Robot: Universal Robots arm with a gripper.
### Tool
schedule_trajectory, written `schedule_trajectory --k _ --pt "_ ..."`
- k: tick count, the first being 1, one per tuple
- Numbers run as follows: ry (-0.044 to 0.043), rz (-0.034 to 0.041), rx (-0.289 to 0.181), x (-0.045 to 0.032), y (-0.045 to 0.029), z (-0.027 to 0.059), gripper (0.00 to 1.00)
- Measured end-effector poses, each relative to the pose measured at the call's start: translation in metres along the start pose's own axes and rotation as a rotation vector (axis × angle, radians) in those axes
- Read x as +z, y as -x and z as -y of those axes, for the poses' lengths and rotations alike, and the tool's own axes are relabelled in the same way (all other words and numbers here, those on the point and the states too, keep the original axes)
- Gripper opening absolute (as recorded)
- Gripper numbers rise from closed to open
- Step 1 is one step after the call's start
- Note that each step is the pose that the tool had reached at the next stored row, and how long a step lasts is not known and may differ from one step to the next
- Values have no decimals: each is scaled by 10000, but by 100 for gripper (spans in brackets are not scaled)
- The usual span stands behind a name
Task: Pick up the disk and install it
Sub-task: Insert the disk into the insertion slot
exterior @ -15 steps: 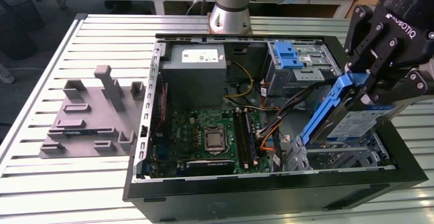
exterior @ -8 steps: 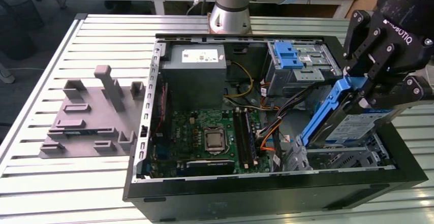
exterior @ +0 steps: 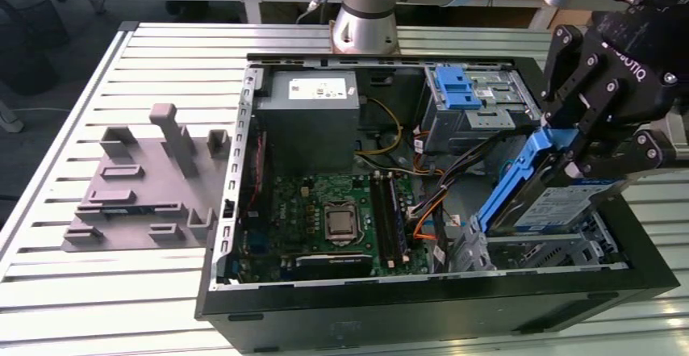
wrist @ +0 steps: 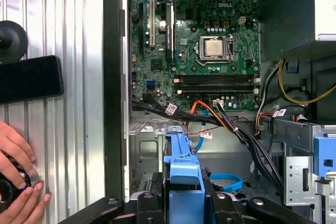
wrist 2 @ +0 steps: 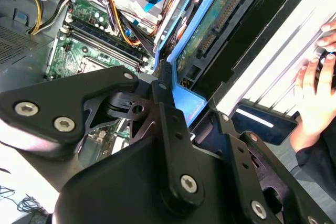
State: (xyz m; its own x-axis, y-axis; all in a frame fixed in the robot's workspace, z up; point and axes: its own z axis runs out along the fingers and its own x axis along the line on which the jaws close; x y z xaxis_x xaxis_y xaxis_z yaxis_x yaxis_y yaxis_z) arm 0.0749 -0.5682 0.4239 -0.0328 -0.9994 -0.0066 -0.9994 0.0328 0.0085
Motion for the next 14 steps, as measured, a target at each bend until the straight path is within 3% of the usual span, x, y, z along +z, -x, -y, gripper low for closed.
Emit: schedule_trajectory --k 14 --pt "3 11 0 122 -10 1 36"
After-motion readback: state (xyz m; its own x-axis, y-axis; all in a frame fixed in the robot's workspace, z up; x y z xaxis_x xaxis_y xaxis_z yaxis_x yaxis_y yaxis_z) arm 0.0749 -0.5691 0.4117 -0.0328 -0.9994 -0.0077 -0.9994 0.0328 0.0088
